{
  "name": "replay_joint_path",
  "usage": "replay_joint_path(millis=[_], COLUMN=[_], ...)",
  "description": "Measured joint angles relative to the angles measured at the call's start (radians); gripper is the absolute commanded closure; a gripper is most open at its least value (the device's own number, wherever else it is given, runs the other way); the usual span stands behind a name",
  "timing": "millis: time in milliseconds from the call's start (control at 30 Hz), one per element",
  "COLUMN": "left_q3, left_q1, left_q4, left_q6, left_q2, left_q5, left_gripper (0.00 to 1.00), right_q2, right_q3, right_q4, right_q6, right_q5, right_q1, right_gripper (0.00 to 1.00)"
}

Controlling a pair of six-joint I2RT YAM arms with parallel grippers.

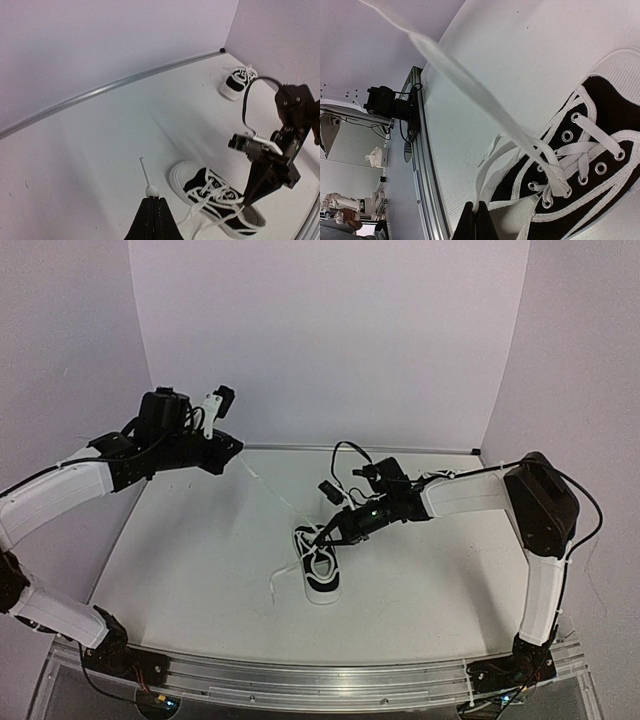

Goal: Tie the shoes

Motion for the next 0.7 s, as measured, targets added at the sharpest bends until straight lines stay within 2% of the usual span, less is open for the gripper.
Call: replay_joint_path(millis=[300,567,700], left_q3=[-0.235,-0.280,-0.287], left_q1=[-0.006,-0.049,-0.118], left_q4=[-0.103,-0.160,-0.165], left_q6=[-0.110,-0.144,-0.125], left_q2=[-0.180,-0.158,-0.164], left_q5=[-0.082,-0.115,-0.081], left_gripper=[1.00,1.00,1.00], right_q2=[-0.012,-0.066,-0.082], right_q3=[0.001,0.001,0.001], right_q4=[0.000,0.000,0.002], right_q6=[0.001,0.004,0.005], right_q5=[0.015,0.043,0.057], right_q1=[-0.008,-0.041,-0.062], right_gripper=[1.00,1.00,1.00])
